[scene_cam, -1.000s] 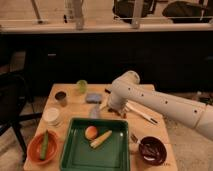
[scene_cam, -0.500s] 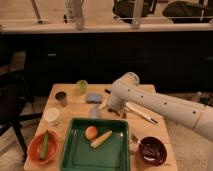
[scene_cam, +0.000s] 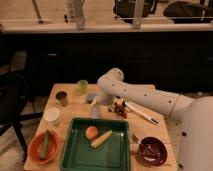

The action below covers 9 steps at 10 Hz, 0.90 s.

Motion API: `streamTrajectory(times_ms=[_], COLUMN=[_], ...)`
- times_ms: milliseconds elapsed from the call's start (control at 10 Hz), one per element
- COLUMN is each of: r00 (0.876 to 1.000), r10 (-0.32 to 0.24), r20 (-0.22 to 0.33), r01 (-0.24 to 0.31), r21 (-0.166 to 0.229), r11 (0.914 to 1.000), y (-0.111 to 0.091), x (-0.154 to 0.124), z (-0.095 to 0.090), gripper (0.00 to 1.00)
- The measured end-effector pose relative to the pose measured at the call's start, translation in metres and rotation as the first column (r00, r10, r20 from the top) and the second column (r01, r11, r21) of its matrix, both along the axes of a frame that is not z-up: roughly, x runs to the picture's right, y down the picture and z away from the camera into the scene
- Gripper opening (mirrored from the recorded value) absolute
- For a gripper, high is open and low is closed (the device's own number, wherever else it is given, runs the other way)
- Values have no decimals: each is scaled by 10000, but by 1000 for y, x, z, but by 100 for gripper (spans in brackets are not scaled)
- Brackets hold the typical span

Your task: Place towel in purple bowl

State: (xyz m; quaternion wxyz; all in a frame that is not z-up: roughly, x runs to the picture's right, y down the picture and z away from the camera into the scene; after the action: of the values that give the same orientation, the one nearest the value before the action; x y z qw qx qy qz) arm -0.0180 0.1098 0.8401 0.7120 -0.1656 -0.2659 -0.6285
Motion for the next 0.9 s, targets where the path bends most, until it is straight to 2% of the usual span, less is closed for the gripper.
streamTrajectory(times_ms=[200,400,600,900], r00=[9998,9993,9986,9994], r10=[-218,-380,-509,-355], r20=[33,38,116,61], r01=[219,381,514,359], r21=[-83,-337,-505,-868], r11=[9997,9987,9974,9956], y=[4,14,22,33], x=[-13,-24,-38,-45], z=[11,30,41,55], gripper=[80,80,80,78])
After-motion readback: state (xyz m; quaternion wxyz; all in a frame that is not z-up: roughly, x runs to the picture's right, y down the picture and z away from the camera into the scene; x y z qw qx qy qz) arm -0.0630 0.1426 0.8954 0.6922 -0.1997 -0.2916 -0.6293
